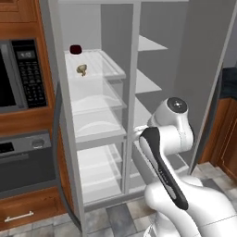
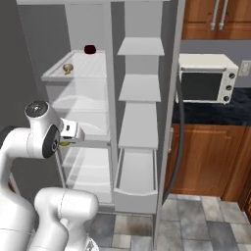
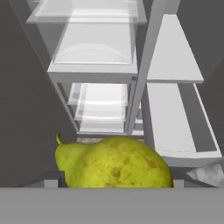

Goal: Take the pear and mushroom from the fridge shelf and place them in the freezer drawer to begin freezing them.

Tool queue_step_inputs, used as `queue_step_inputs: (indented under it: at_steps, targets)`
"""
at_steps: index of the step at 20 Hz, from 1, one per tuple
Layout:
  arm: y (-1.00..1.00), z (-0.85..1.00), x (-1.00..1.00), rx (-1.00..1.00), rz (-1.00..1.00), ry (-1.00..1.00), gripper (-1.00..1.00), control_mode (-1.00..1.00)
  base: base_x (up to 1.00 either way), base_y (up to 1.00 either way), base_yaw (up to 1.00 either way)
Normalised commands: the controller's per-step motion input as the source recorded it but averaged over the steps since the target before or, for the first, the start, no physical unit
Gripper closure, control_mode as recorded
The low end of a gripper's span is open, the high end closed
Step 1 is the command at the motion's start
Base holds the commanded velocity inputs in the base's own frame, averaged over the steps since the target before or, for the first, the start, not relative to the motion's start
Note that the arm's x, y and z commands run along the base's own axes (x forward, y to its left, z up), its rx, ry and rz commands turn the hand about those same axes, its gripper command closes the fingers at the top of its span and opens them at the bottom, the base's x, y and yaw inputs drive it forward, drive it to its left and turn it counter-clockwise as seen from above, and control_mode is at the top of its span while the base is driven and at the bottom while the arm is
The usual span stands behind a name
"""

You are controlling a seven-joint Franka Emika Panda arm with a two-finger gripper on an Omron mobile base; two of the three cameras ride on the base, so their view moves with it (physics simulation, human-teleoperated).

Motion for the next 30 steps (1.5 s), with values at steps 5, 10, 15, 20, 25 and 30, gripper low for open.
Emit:
queue_step_inputs:
  at_steps: [5, 10, 15, 20, 25, 30]
  targets:
    - [0.0, 0.0, 0.0, 0.0, 0.0, 0.0, 1.0, 1.0, 0.0, -0.19, -0.23]
    - [-0.64, -0.06, 0.15, 0.0, -0.11, 0.09, 1.0, -1.0, 0.0, 0.0, 0.0]
    - [-0.72, -0.34, 0.69, -0.01, -0.03, 0.25, 1.0, -1.0, 0.0, 0.0, 0.0]
    - [-0.68, -0.51, 0.74, -0.01, -0.04, 0.22, 1.0, -1.0, 0.0, 0.0, 0.0]
    - [-0.48, -0.59, 0.49, 0.0, -0.04, 0.12, 1.0, -1.0, 0.0, 0.0, 0.0]
    - [-0.18, -0.41, 0.17, 0.0, -0.04, 0.08, 1.0, -1.0, 0.0, 0.0, 0.0]
